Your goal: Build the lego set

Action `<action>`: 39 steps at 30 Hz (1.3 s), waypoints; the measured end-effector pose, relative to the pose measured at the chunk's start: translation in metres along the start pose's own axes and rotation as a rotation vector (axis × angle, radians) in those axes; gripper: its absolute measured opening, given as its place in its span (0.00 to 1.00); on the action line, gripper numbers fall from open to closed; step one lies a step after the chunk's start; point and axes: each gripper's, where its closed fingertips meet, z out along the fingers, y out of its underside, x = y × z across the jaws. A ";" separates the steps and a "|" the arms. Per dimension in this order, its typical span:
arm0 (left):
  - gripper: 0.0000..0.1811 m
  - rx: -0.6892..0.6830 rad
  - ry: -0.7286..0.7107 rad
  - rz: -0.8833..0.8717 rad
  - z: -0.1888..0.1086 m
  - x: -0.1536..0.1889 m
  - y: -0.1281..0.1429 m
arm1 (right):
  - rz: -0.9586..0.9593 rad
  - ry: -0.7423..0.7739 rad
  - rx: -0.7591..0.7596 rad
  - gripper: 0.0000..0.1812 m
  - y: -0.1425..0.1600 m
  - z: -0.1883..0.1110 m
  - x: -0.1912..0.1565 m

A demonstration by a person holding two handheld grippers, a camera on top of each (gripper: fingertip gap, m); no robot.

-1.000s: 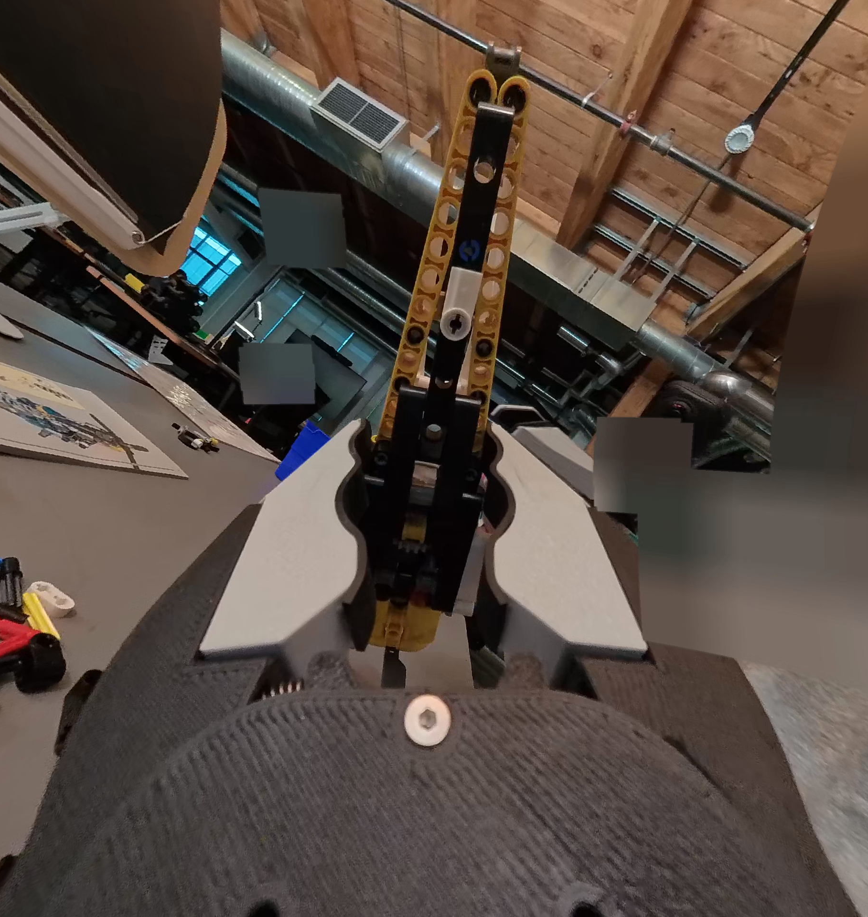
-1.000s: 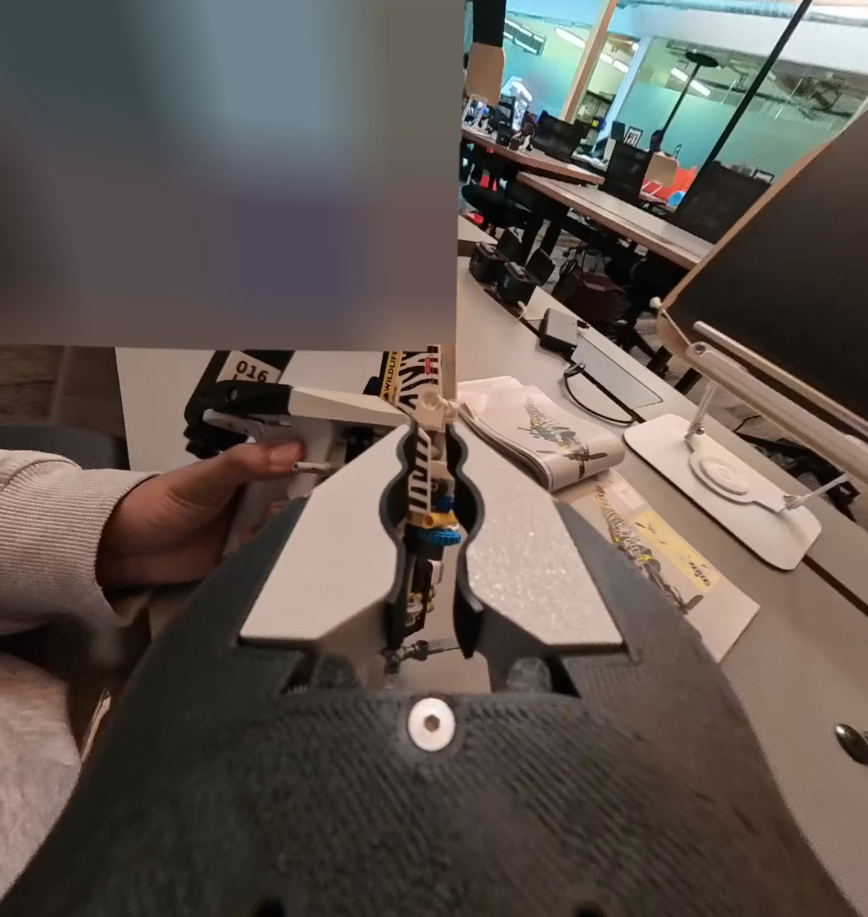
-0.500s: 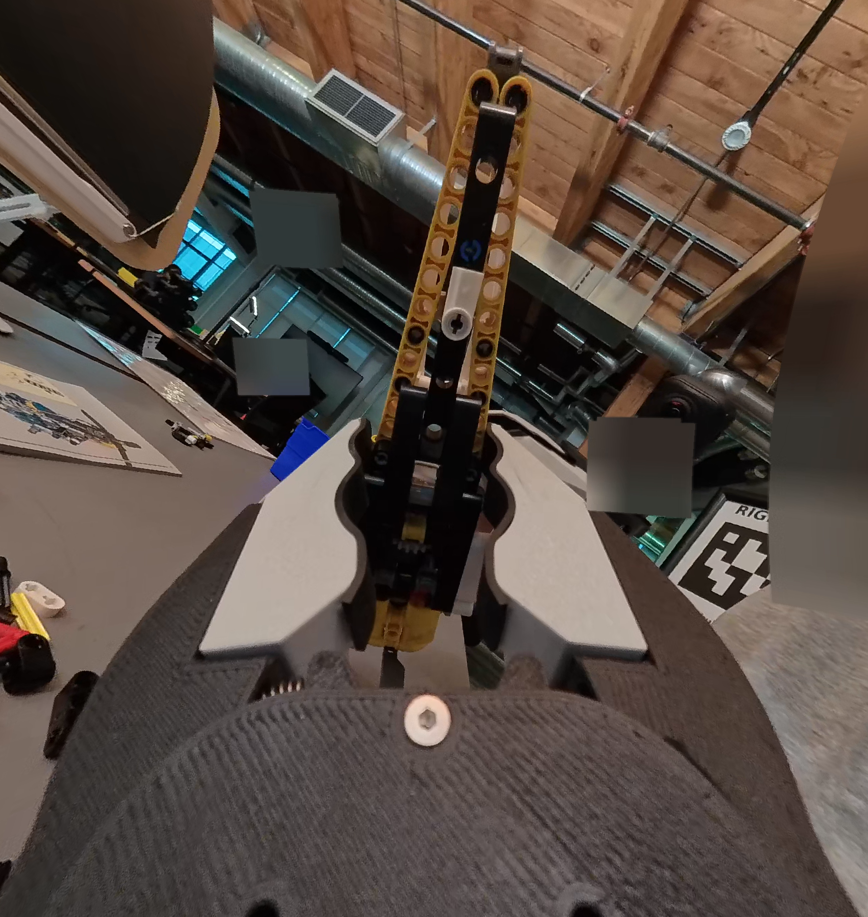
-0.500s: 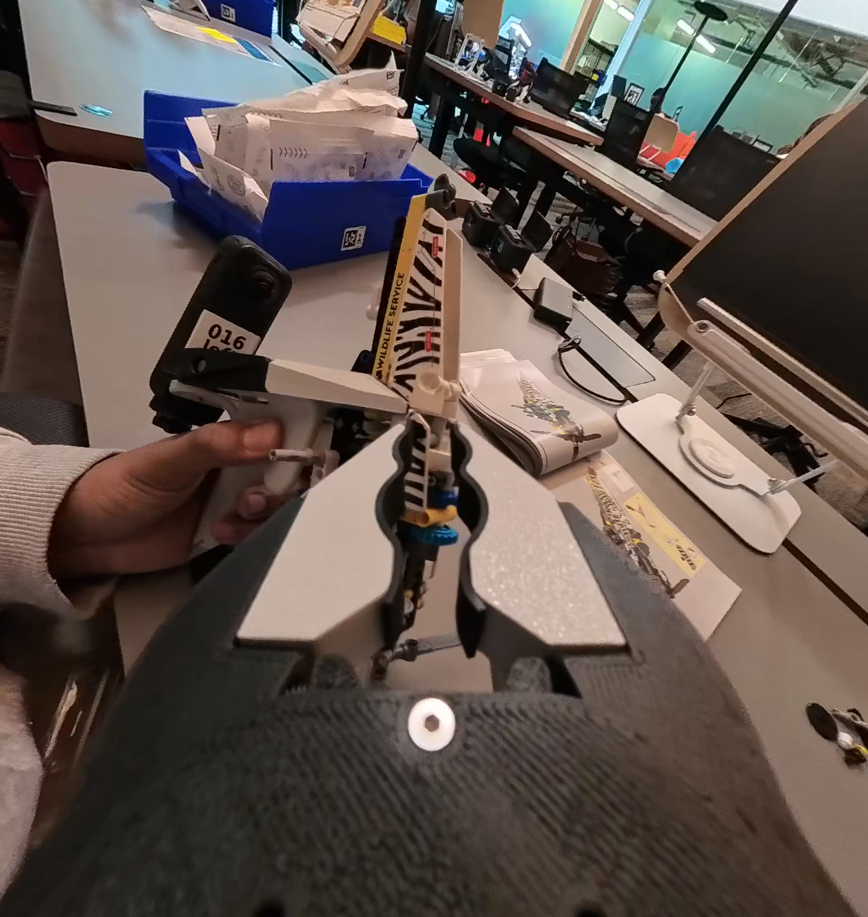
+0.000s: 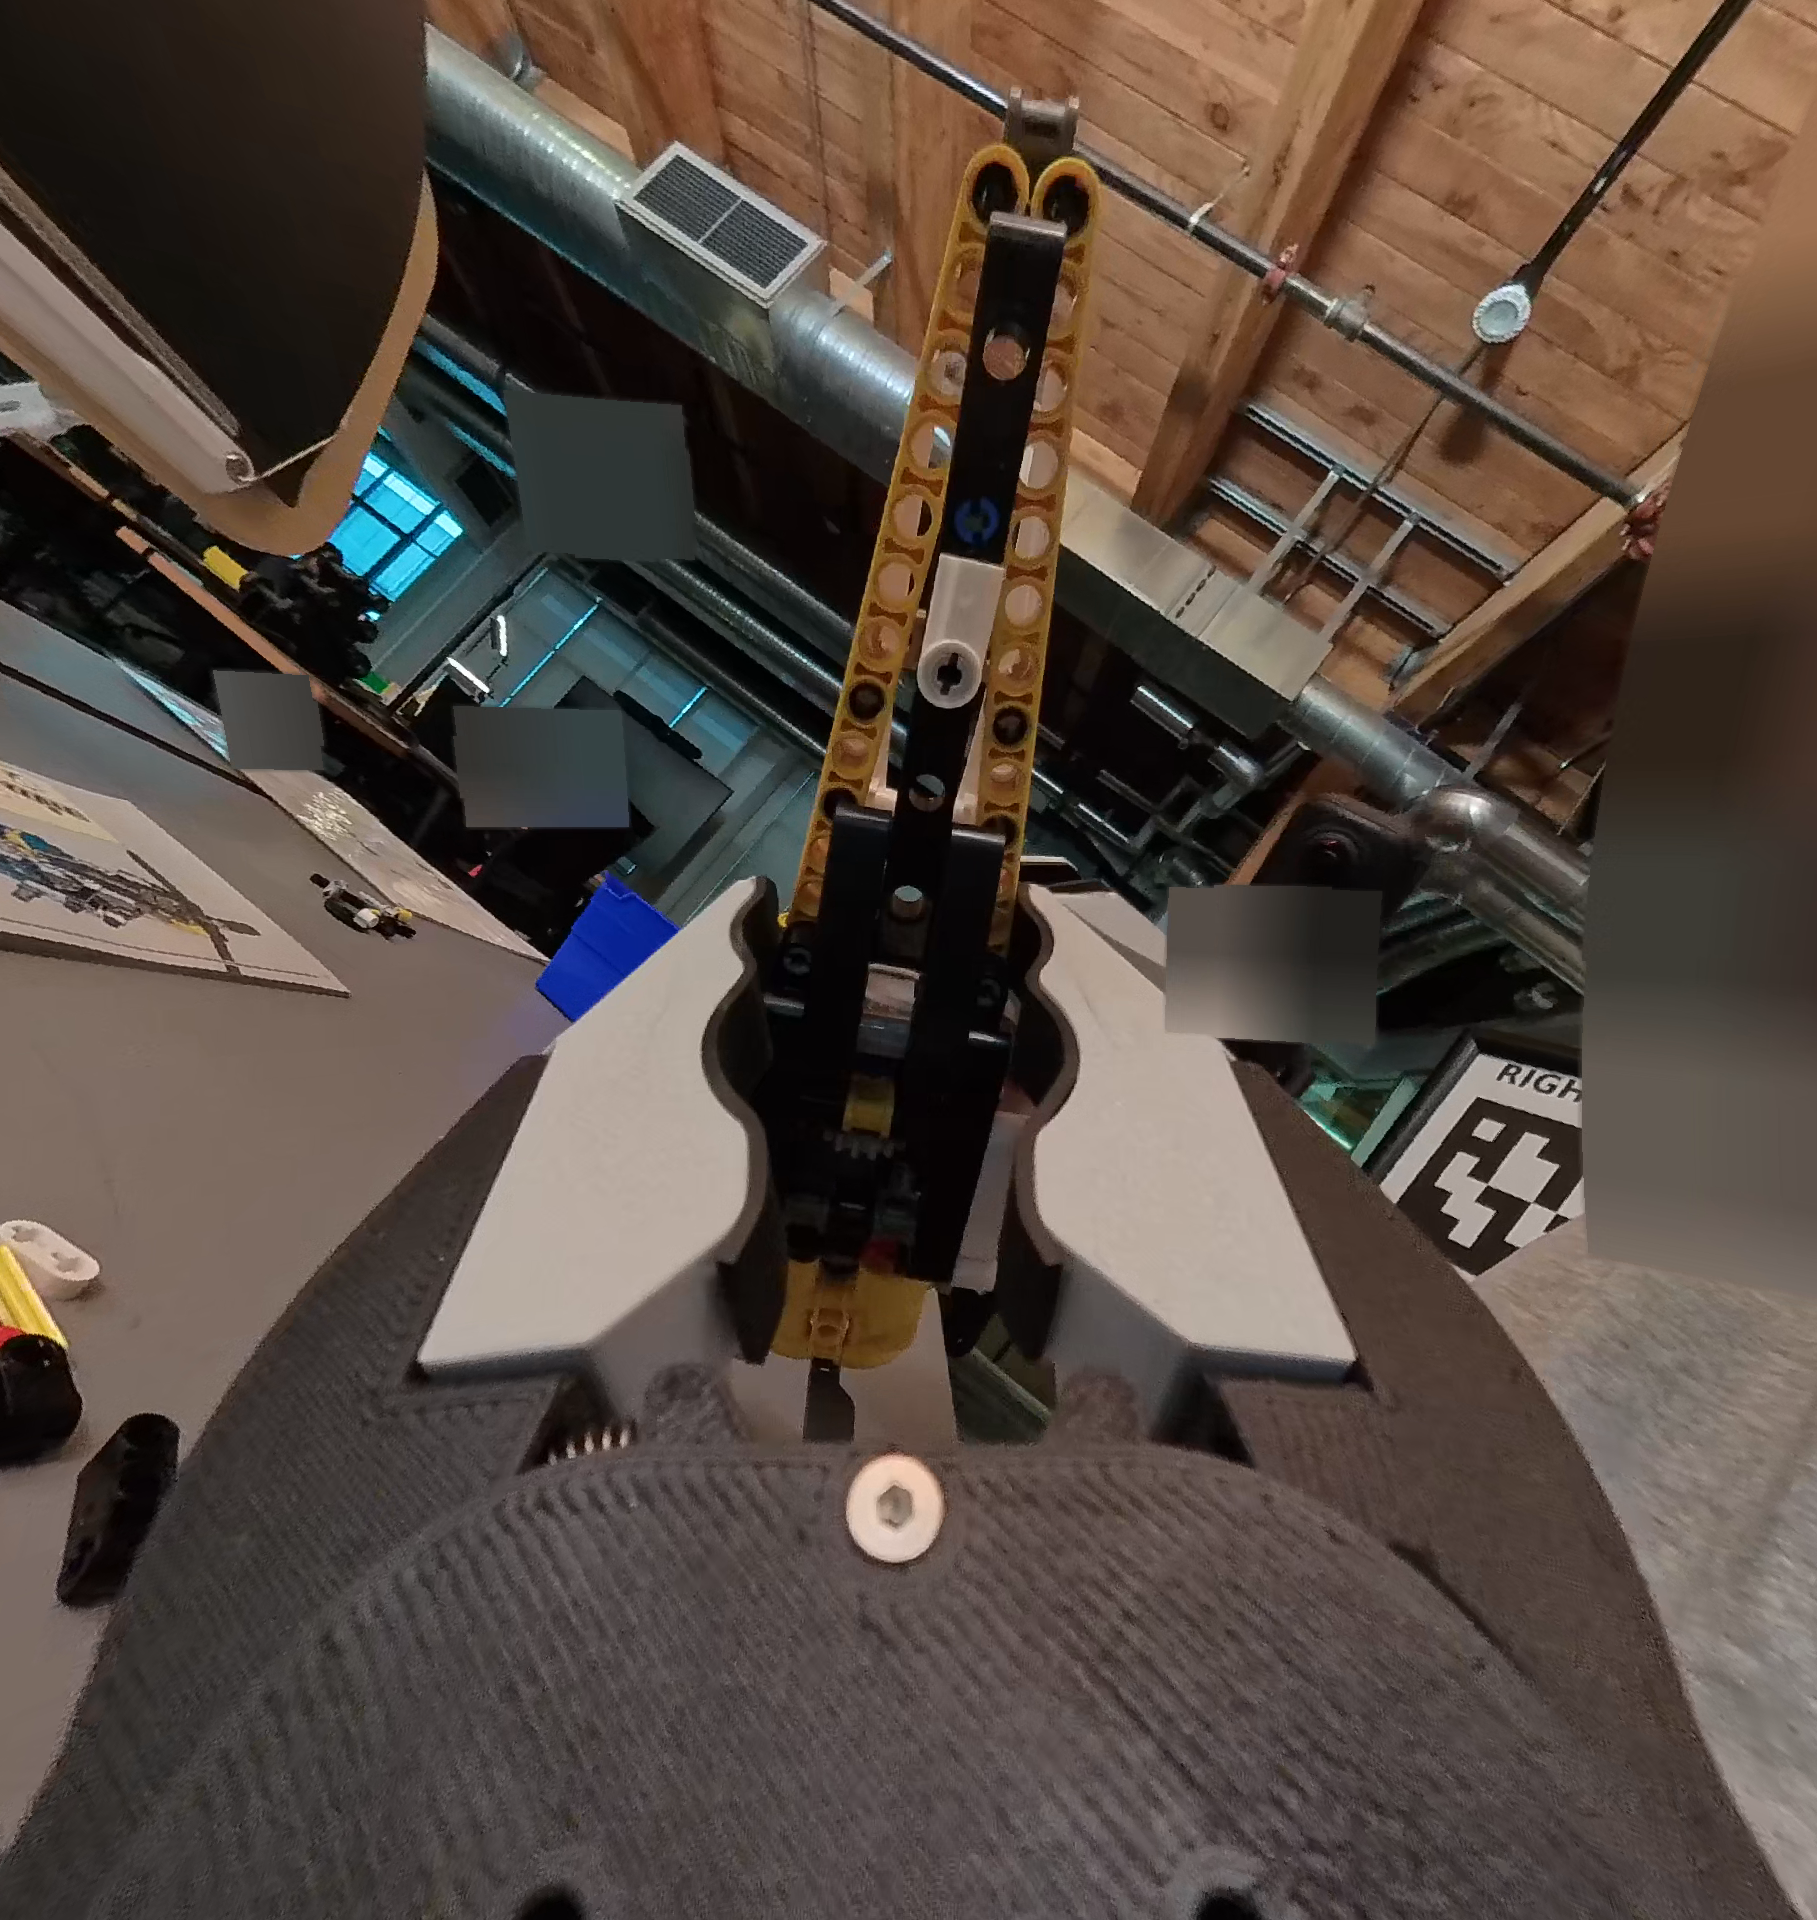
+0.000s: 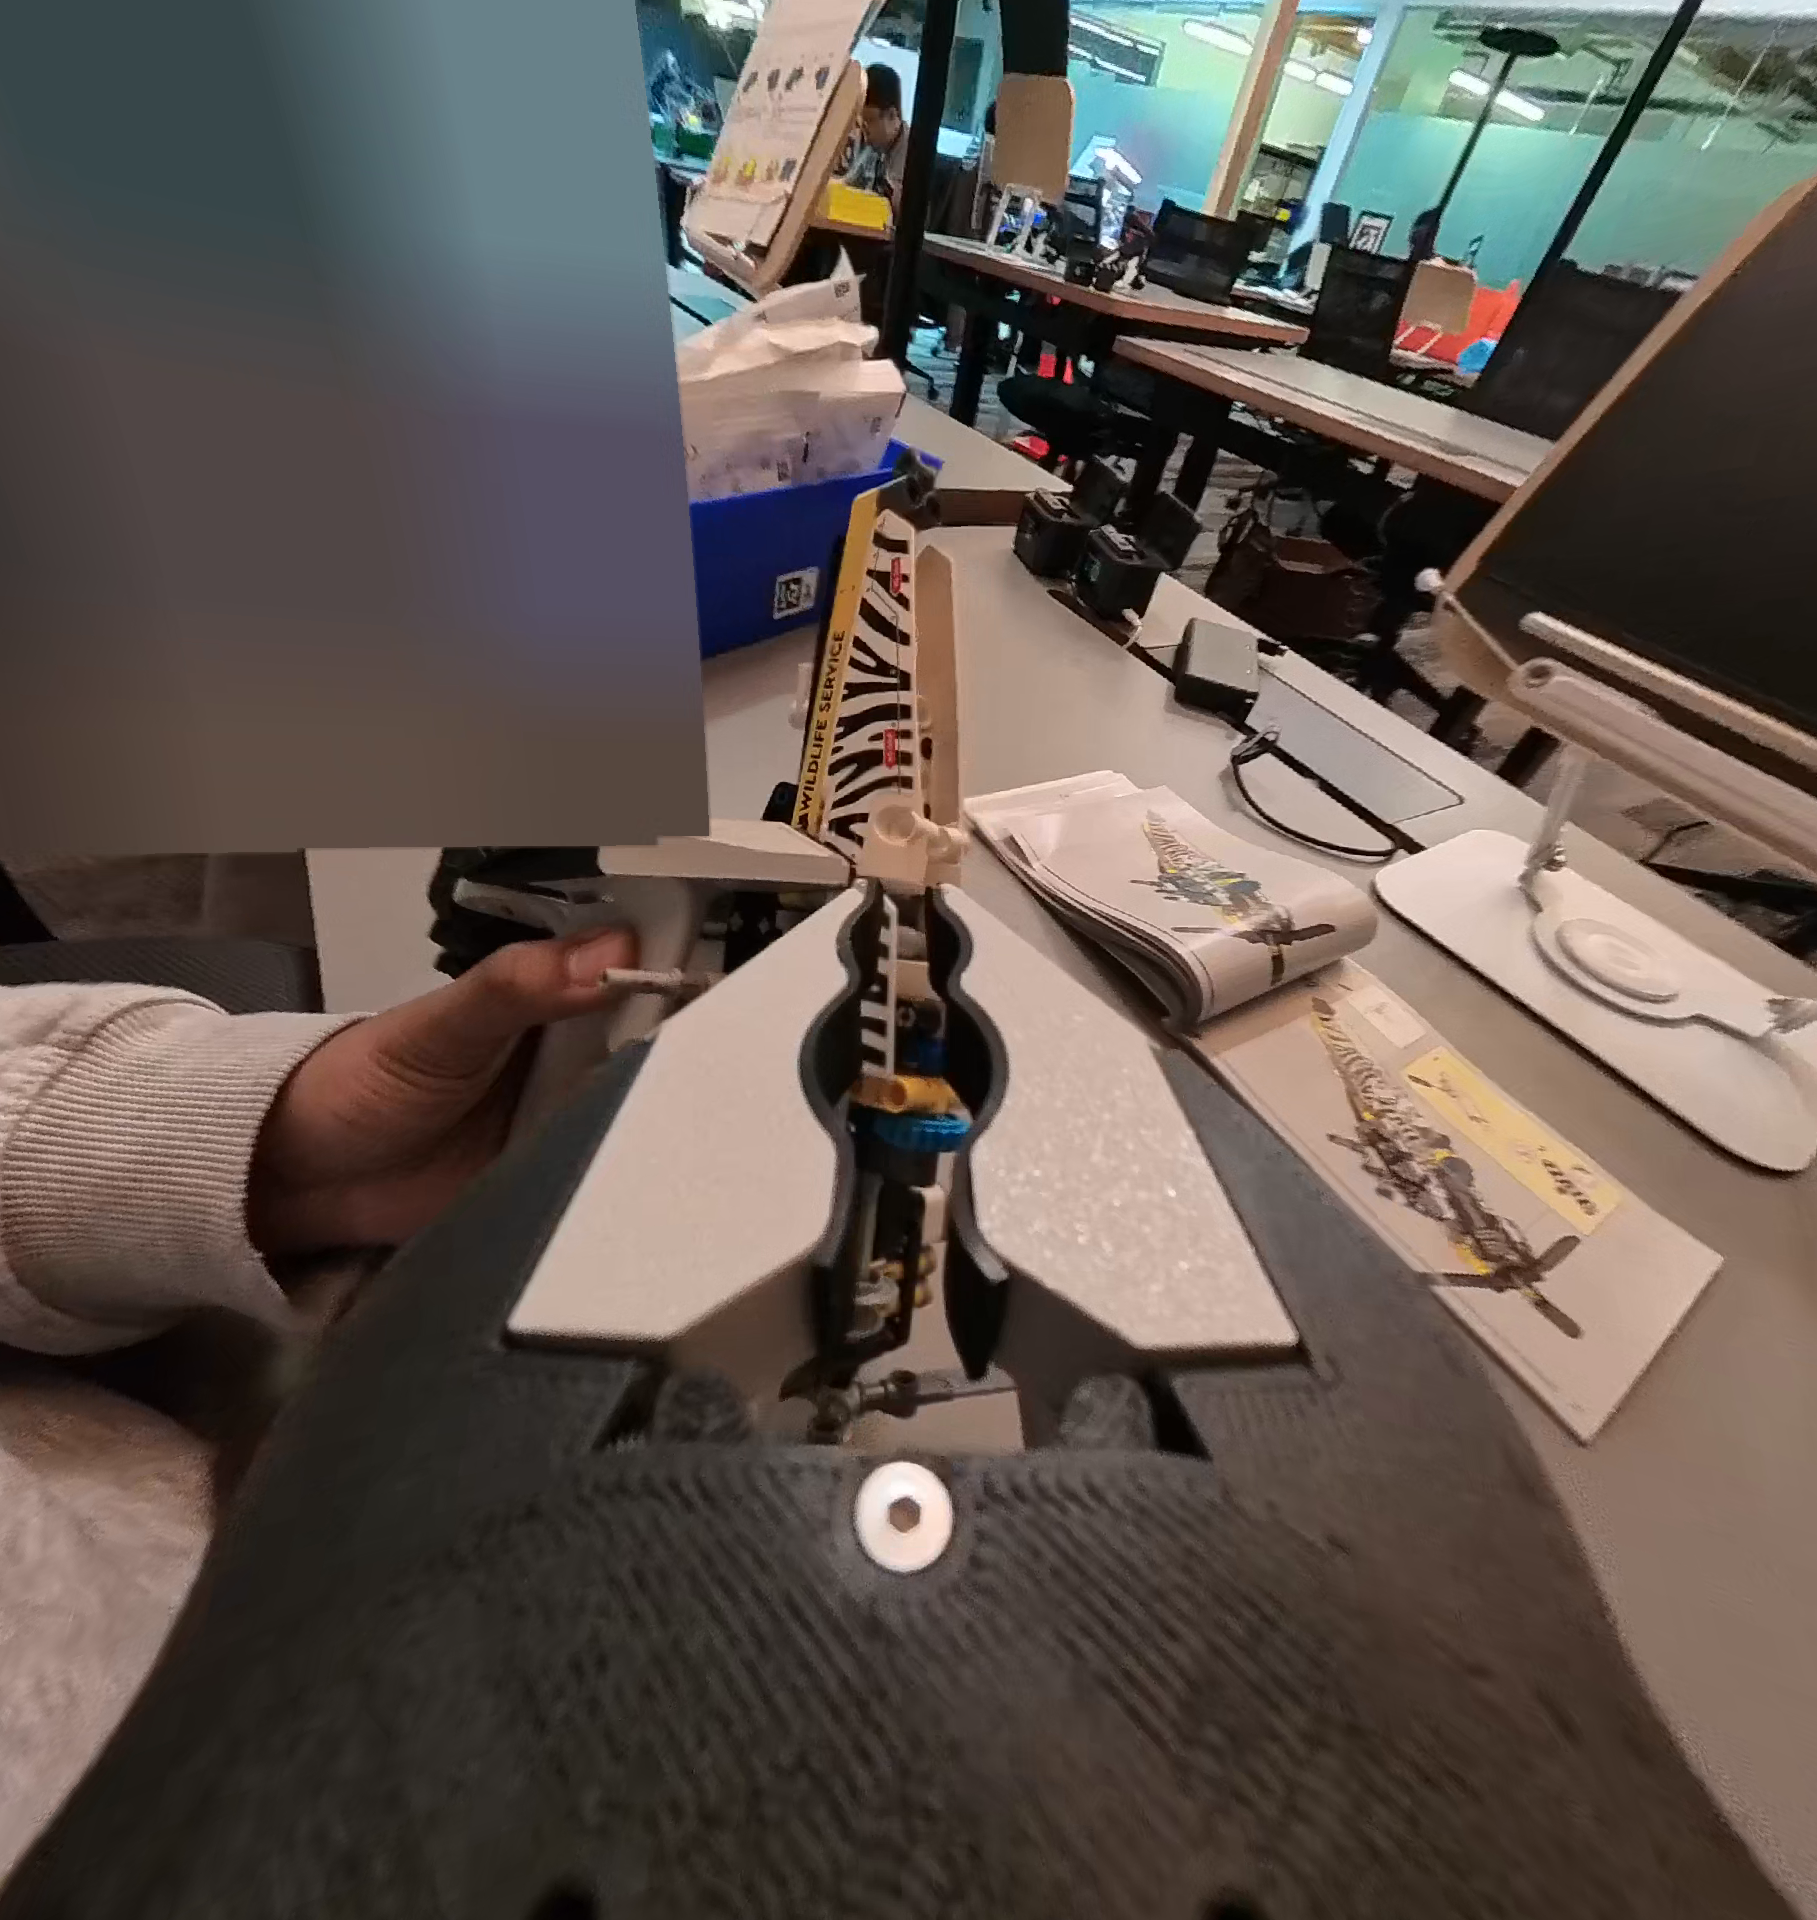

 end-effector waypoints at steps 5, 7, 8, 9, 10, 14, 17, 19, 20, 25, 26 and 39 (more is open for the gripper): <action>0.23 0.017 0.014 -0.030 -0.001 0.000 -0.002 | 0.060 -0.038 -0.013 0.04 0.006 -0.001 0.000; 0.23 0.010 0.029 -0.034 0.000 0.002 -0.001 | 0.053 -0.048 -0.036 0.04 0.009 0.001 -0.002; 0.22 0.008 0.023 -0.031 0.000 0.001 -0.001 | 0.044 -0.050 -0.046 0.05 0.010 0.002 -0.003; 0.23 0.012 0.021 -0.030 0.000 0.001 -0.001 | 0.036 -0.046 -0.045 0.04 0.010 0.002 -0.003; 0.23 0.017 0.021 -0.032 -0.001 0.001 -0.002 | 0.028 -0.041 -0.041 0.04 0.009 0.002 -0.003; 0.22 0.059 0.036 -0.091 -0.004 -0.003 -0.008 | 0.053 -0.038 0.034 0.04 -0.005 -0.007 0.001; 0.22 0.083 0.056 -0.127 -0.007 -0.003 -0.012 | 0.068 -0.018 0.070 0.04 -0.010 -0.016 0.008; 0.22 0.084 0.062 -0.130 -0.007 -0.002 -0.012 | 0.060 0.011 0.081 0.04 -0.011 -0.020 0.013; 0.22 0.083 0.063 -0.129 -0.007 -0.002 -0.012 | 0.058 0.023 0.086 0.04 -0.011 -0.022 0.016; 0.22 0.085 0.065 -0.135 -0.007 -0.002 -0.012 | 0.071 0.021 0.098 0.04 -0.011 -0.025 0.016; 0.22 0.084 0.065 -0.135 -0.007 -0.002 -0.012 | 0.069 0.022 0.095 0.04 -0.010 -0.025 0.016; 0.23 0.075 0.061 -0.129 -0.006 -0.002 -0.011 | 0.096 -0.003 0.097 0.06 -0.006 -0.027 0.012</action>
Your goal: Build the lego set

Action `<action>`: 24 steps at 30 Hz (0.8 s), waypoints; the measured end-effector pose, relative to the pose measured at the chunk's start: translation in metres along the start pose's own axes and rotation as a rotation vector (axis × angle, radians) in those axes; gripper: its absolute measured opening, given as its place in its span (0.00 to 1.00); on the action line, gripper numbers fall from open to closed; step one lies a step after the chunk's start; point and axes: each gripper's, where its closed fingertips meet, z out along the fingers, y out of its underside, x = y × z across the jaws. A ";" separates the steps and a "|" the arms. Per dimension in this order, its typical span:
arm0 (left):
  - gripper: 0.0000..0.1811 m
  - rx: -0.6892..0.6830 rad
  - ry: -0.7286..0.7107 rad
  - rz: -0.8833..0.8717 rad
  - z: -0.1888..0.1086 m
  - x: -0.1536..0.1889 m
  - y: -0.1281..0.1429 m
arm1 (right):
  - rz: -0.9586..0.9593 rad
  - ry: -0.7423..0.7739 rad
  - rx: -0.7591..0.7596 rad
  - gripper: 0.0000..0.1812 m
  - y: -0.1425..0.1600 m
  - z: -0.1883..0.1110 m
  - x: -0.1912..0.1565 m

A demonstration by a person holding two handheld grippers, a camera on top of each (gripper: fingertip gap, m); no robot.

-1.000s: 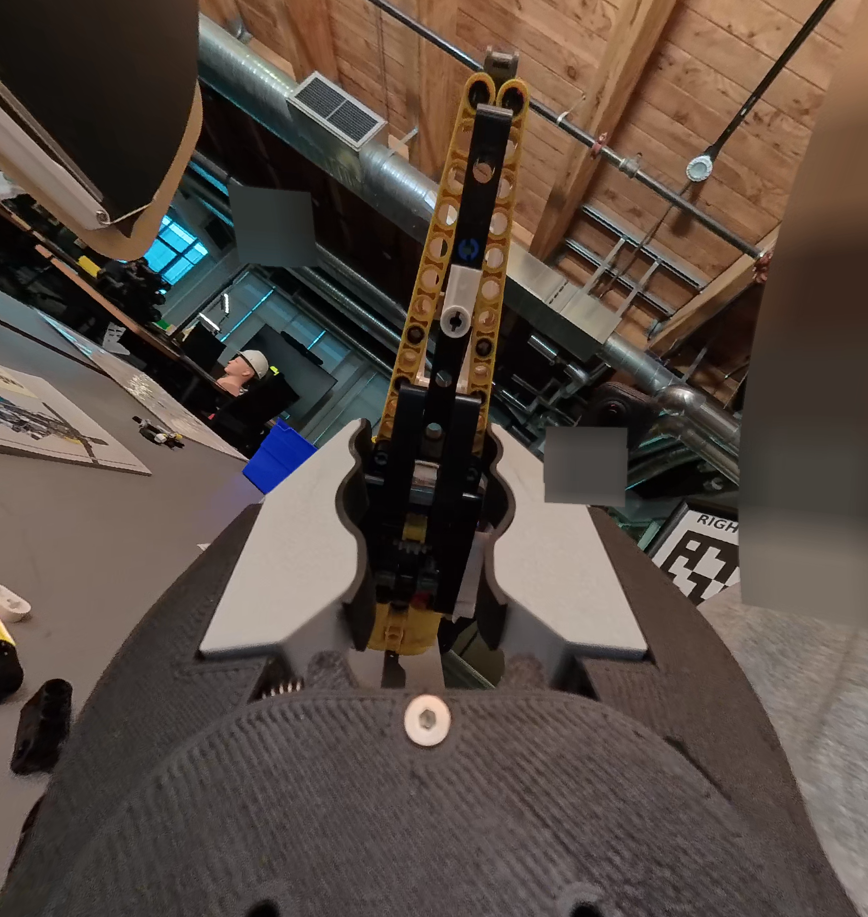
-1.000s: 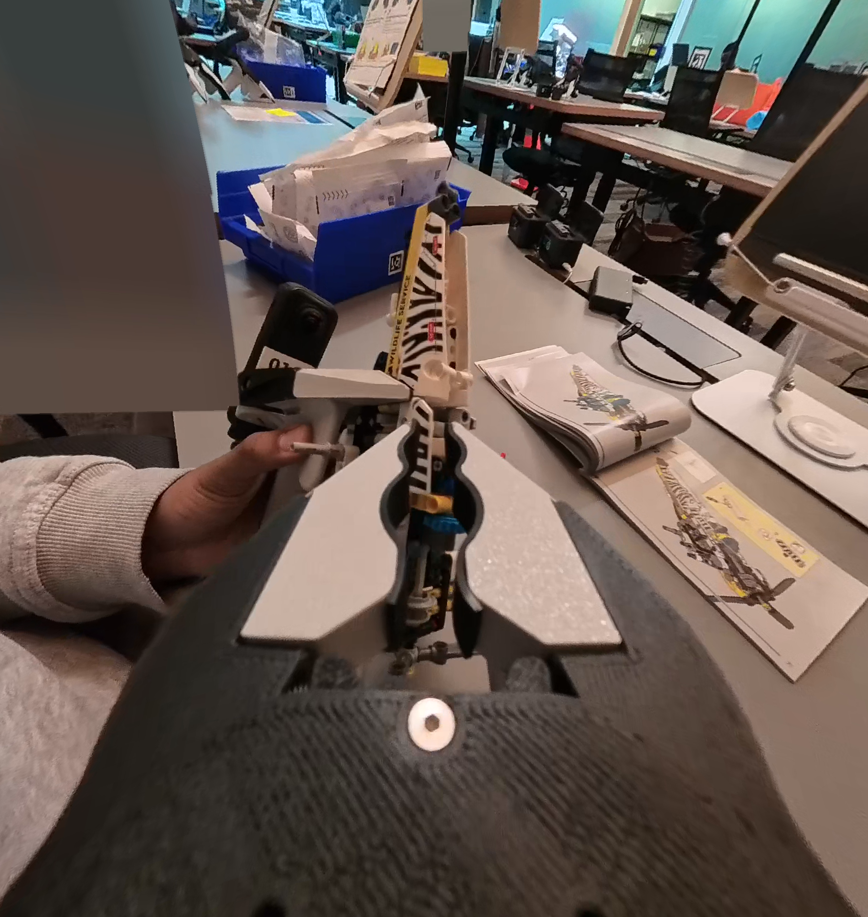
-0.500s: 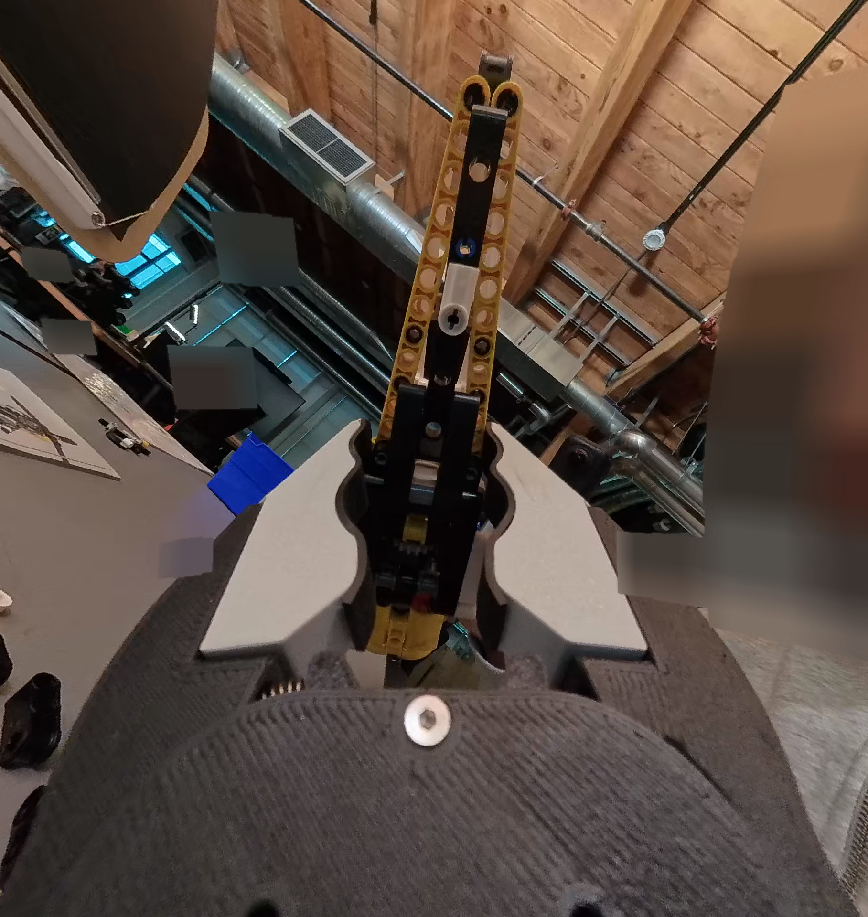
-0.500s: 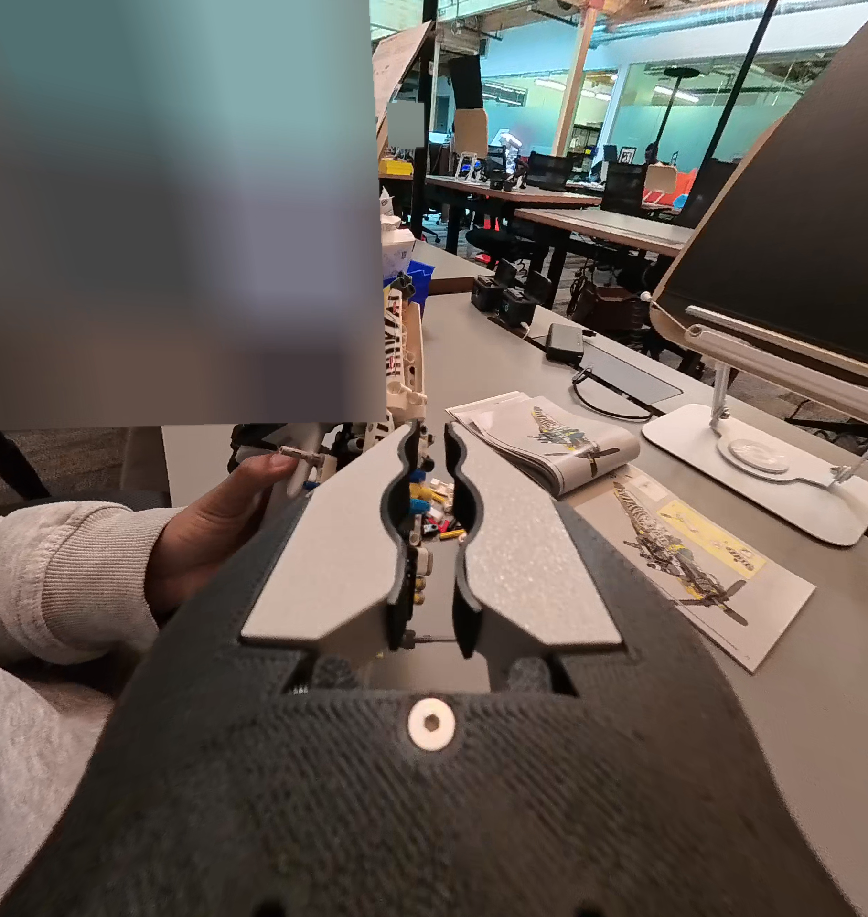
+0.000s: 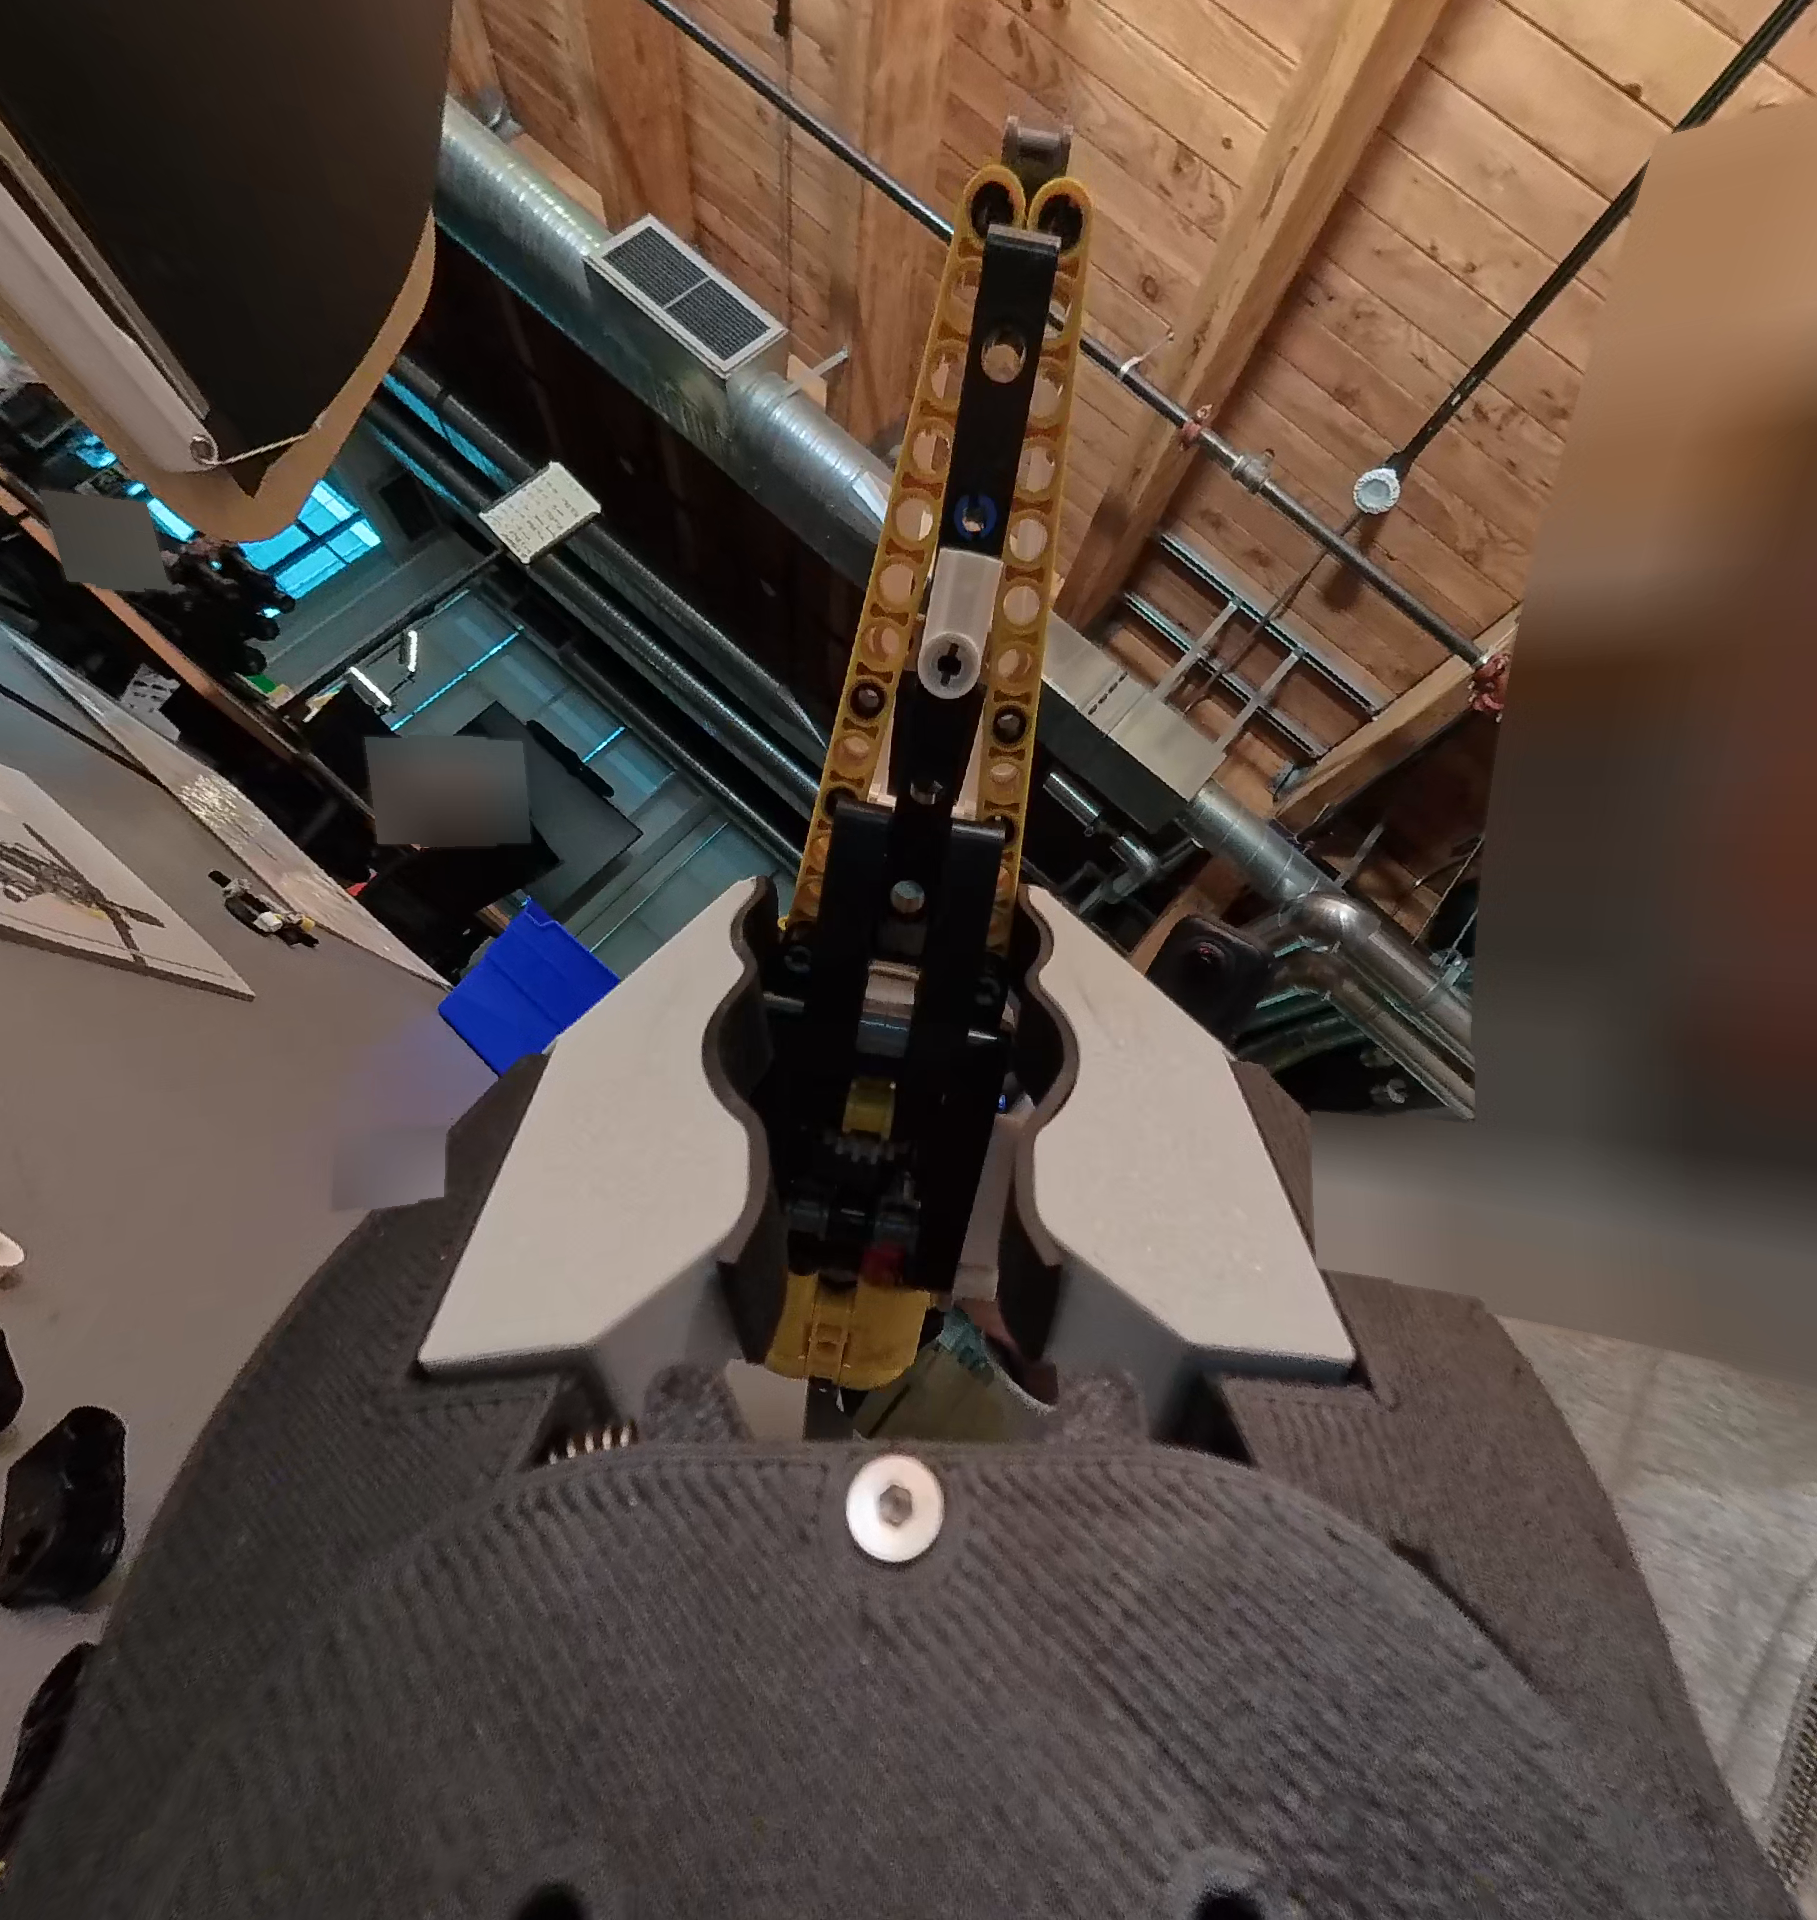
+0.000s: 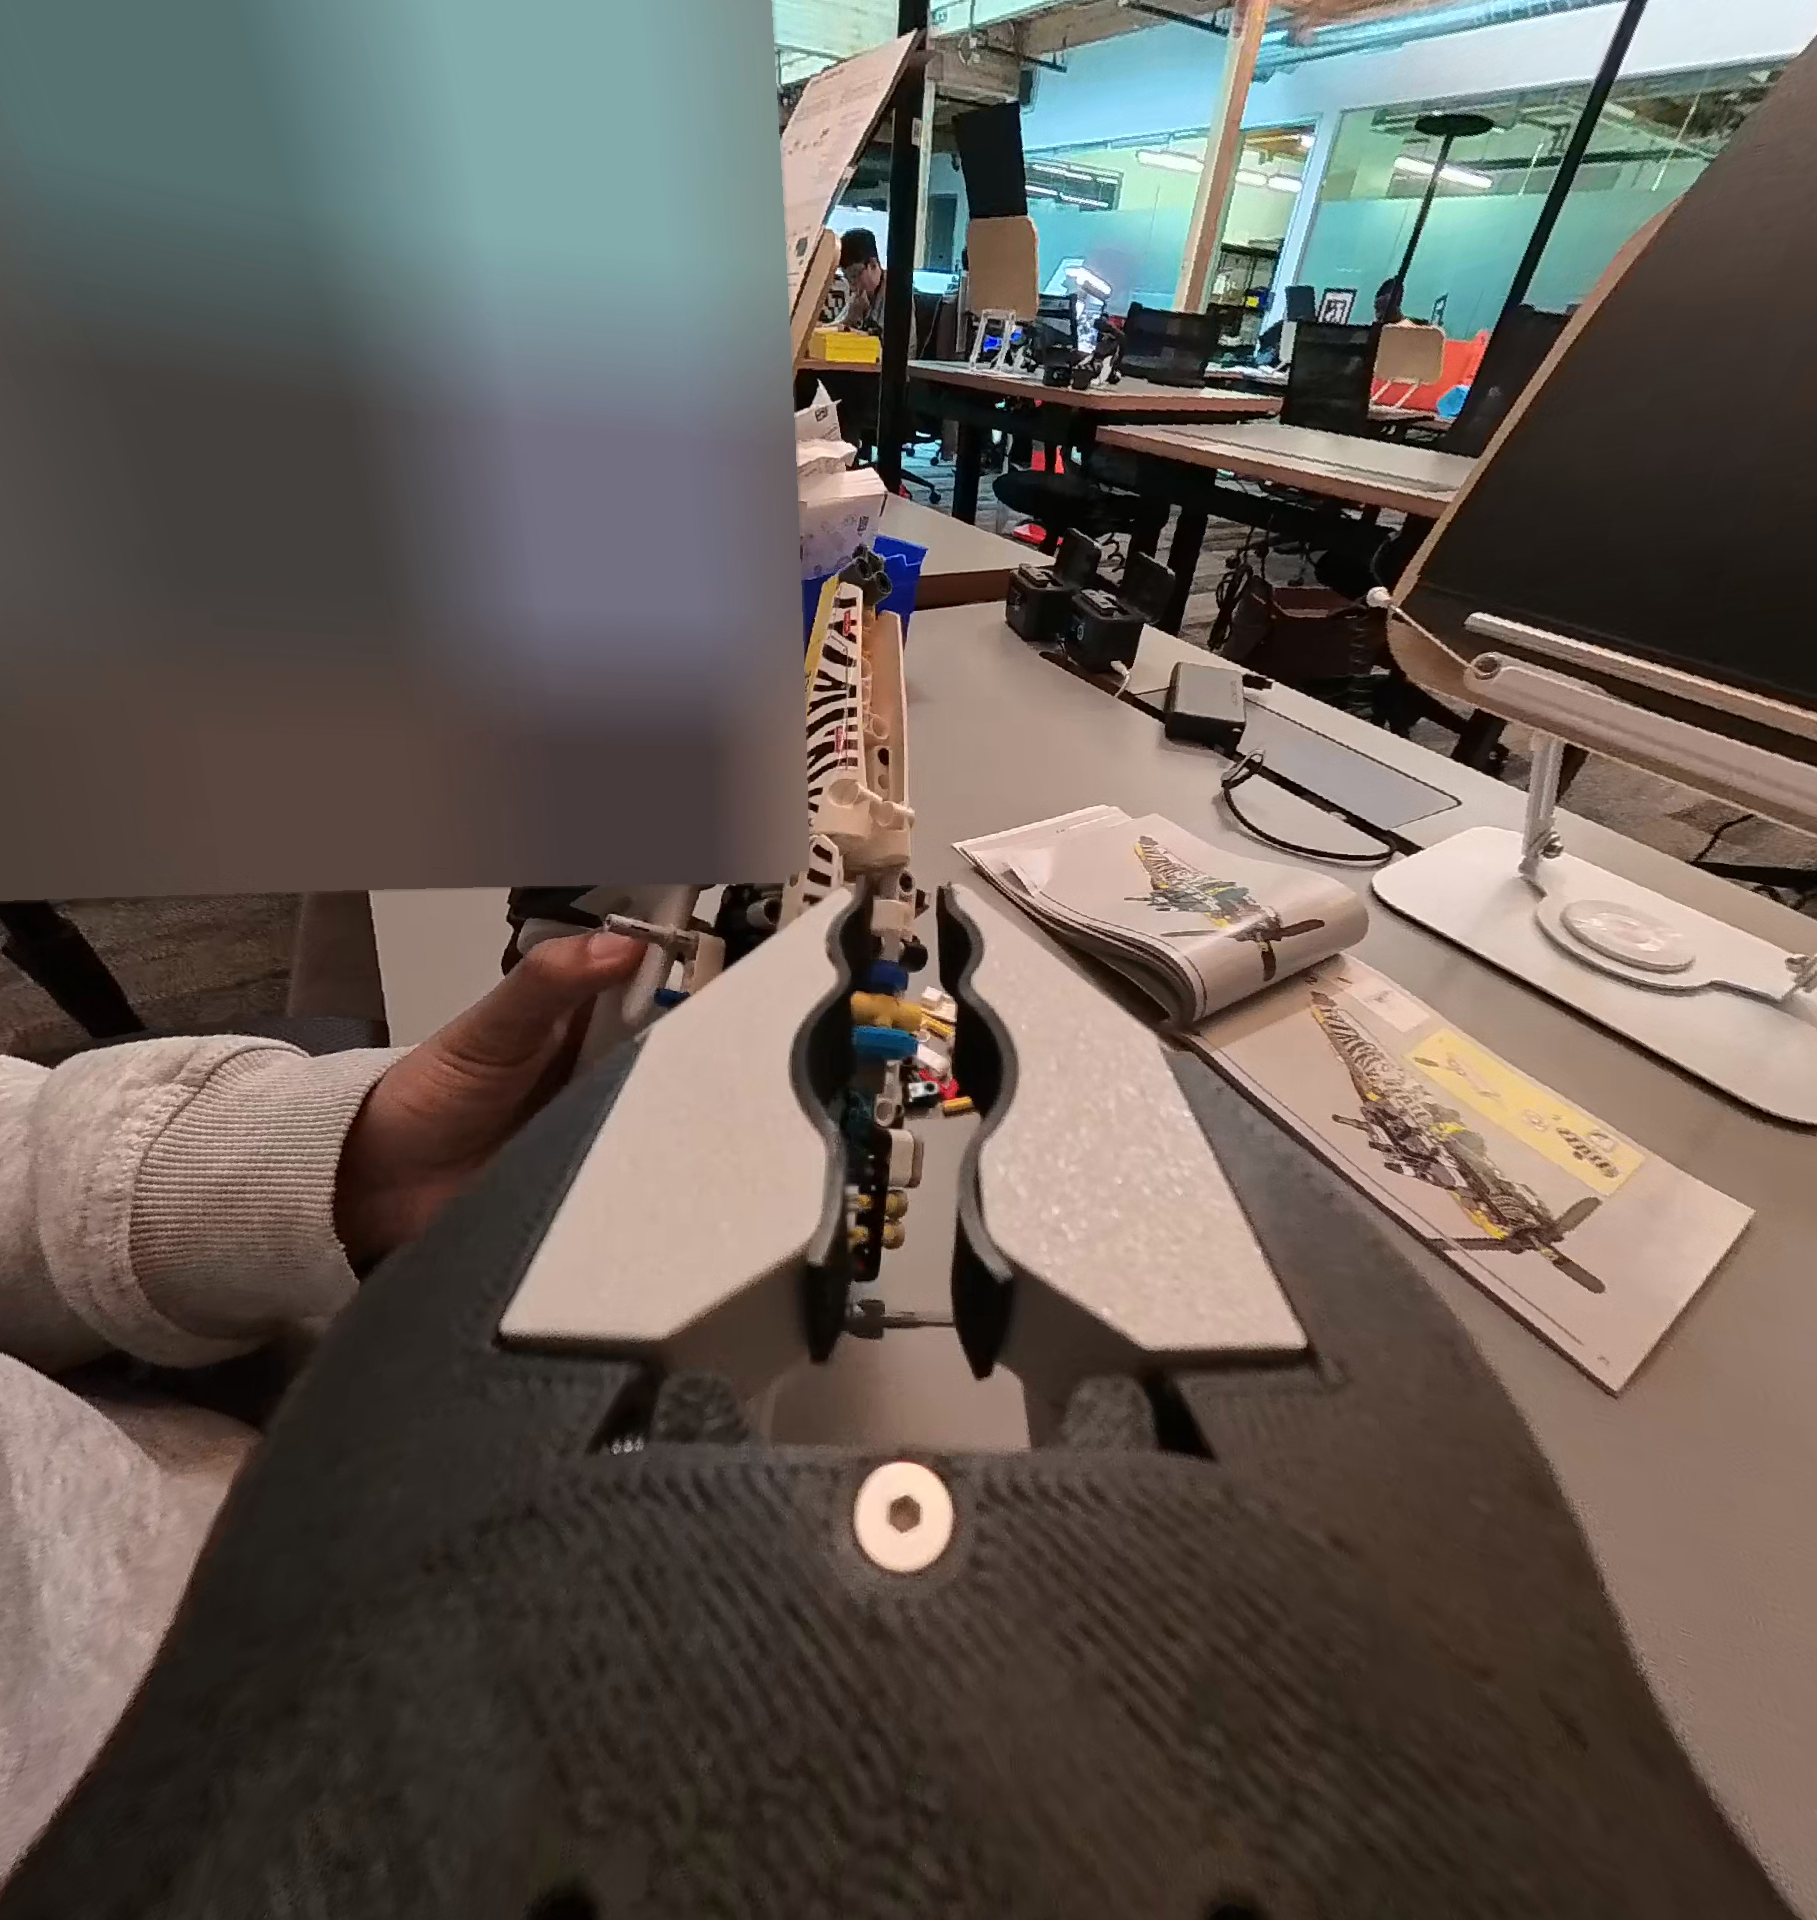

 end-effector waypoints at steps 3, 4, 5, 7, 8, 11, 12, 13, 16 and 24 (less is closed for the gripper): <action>0.23 -0.004 0.000 0.002 0.000 0.000 0.001 | 0.032 -0.034 0.013 0.10 -0.001 0.000 -0.004; 0.22 -0.003 0.000 0.001 0.000 0.000 0.001 | 0.047 -0.047 0.015 0.12 -0.001 0.001 -0.005; 0.23 -0.003 0.001 0.000 0.000 0.000 0.000 | 0.060 -0.058 0.017 0.13 -0.001 0.001 -0.006; 0.23 -0.005 0.004 -0.001 0.000 0.001 0.001 | 0.080 -0.074 0.019 0.14 0.000 0.001 -0.008; 0.23 -0.006 0.005 -0.002 0.001 0.001 0.001 | 0.087 -0.078 0.017 0.15 0.000 0.002 -0.008; 0.23 -0.016 0.011 -0.003 0.002 0.002 0.003 | 0.094 -0.081 0.007 0.17 0.003 0.002 -0.008; 0.23 -0.020 0.013 -0.002 0.002 0.002 0.003 | 0.093 -0.080 0.004 0.17 0.004 0.003 -0.008; 0.23 -0.023 0.014 -0.001 0.002 0.002 0.004 | 0.093 -0.080 0.002 0.17 0.004 0.003 -0.008; 0.23 -0.027 0.019 -0.003 0.002 0.003 0.005 | 0.093 -0.080 0.002 0.17 0.004 0.003 -0.008; 0.22 -0.030 0.025 -0.010 0.003 0.004 0.005 | 0.100 -0.084 0.007 0.18 0.004 0.003 -0.008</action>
